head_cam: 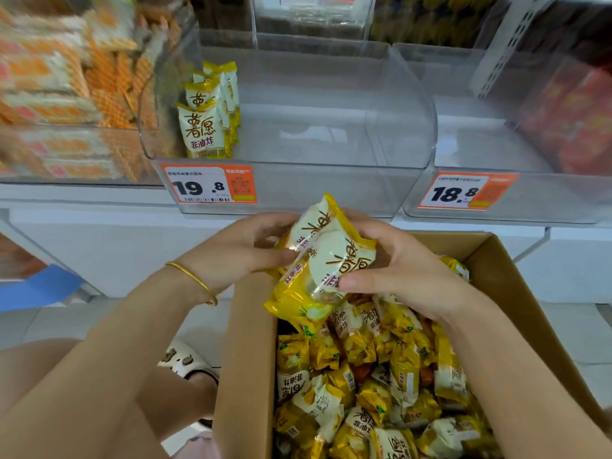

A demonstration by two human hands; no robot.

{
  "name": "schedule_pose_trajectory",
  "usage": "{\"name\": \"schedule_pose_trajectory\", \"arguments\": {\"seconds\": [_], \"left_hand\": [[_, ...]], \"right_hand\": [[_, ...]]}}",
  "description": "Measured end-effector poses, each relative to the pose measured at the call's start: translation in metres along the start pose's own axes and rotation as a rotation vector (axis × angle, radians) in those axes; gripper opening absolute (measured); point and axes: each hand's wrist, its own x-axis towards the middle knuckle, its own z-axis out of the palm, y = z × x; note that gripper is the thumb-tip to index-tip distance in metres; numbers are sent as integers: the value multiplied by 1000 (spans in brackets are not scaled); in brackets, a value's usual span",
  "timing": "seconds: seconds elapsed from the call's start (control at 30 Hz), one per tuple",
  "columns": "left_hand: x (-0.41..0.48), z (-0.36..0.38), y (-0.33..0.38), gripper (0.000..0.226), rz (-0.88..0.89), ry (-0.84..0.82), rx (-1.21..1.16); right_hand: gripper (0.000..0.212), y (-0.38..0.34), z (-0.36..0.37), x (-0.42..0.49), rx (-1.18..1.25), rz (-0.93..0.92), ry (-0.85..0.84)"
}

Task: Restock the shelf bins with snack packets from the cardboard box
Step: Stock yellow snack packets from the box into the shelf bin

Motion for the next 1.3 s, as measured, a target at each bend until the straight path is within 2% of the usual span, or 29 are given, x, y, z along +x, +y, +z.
{"name": "schedule_pose_trajectory", "arguments": {"seconds": [0.1,0.17,0.2,0.3,0.33,0.4,0.47,0.57,0.67,0.77,0.97,1.17,1.3], "left_hand": [[-8,-27,31,55,154,20,-105],[-9,-48,52,44,236,136,-180],[-9,-60,59,39,290,255,-168],[-1,-94,60,32,457,760,202],[1,-102,54,33,485,883,321],[7,-113,38,37,509,1009,434],[14,-117,28,36,526,1067,543],[19,-118,24,35,579,1099,606],[20,-124,23,39,589,1091,553],[15,-129,25,42,599,1049,495],[10,-136,19,33,608,971,581],[14,-139,10,32,545,920,877],[19,-135,8,42,415,864,1028]], "right_hand": [[61,-48,8,34,-61,-125,-47],[65,-78,11,59,-106,-215,-78],[69,-91,11,73,-129,-250,-85],[76,-119,9,116,-133,-283,-93],[76,-123,7,130,-137,-264,-105],[72,-122,7,157,-150,-192,-139],[59,-114,12,180,-127,-105,-179],[42,-103,22,205,-103,-8,-246],[32,-97,31,216,-56,18,-290],[30,-89,35,217,20,15,-309],[30,-76,42,208,143,-10,-296],[22,-74,36,201,216,-10,-256],[31,-75,30,201,287,46,-178]]}}
